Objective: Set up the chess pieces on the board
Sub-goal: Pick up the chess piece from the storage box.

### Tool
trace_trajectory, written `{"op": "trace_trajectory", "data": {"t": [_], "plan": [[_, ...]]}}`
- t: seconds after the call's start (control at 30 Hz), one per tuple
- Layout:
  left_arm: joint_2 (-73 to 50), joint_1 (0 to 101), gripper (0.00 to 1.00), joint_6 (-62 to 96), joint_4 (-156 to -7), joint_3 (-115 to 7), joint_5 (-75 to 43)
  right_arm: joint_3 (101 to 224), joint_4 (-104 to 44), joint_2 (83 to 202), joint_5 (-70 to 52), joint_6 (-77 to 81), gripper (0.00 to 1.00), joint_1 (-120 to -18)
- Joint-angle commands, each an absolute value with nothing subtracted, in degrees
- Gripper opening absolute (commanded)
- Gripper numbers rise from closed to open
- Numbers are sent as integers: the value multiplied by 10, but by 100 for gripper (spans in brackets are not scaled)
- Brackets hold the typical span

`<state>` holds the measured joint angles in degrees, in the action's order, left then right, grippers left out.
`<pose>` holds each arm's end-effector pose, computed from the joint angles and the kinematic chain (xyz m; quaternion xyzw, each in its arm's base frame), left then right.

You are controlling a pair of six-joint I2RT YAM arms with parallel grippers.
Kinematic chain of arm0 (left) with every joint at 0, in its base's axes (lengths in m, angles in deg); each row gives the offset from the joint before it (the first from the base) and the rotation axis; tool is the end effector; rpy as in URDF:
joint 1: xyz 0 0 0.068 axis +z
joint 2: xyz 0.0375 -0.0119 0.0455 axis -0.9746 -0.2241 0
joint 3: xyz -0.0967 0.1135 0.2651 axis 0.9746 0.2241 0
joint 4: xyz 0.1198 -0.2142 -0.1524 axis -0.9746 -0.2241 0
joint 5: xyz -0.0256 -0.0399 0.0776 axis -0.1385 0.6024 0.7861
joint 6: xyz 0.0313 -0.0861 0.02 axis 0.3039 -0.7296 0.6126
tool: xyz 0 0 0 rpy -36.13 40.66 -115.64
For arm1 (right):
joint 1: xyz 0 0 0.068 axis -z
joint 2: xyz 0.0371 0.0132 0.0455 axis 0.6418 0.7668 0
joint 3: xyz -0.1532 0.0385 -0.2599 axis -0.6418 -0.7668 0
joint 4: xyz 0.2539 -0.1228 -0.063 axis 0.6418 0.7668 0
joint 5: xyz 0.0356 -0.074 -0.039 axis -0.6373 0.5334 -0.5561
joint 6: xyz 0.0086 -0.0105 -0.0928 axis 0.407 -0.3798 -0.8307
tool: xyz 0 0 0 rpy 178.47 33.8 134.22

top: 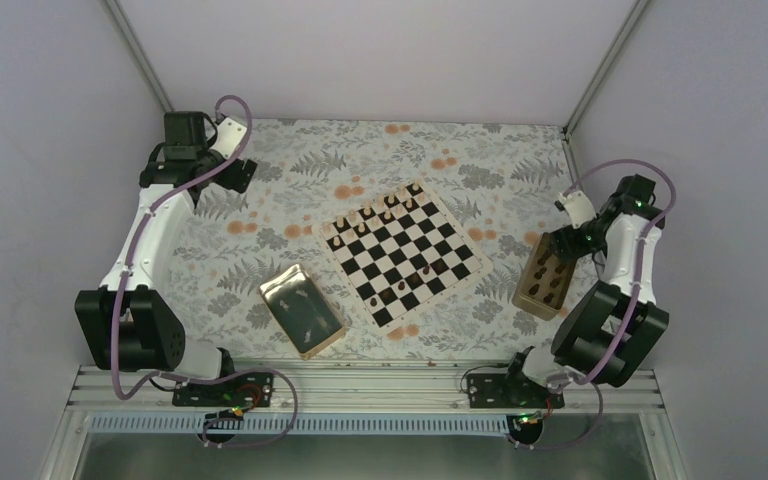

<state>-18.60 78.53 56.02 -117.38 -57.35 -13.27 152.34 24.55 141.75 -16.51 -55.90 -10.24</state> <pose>0.3788 0.0014 0.3329 0.2243 0.8789 0.0614 0.4164 0.2748 -0.1318 0.2474 -0.2027 0.9559 -0.0140 0.2122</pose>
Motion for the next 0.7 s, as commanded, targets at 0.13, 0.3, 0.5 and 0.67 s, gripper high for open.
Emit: {"op": "trace_trajectory", "data": {"t": [0.13,0.3,0.5,0.67], "plan": [[-193,786,100,579,-1117,-584,-152,1576,289,1461,-189,-546,68,-98],[-196,786,100,594,-1093,-558,-148,1548,264,1465,-176,-526,55,-117],[-196,786,100,586,-1071,-542,-153,1518,218,1486,-138,-484,41,-135],[-196,785,100,582,-1064,-535,-157,1501,189,1497,-117,-466,40,-143]]}}
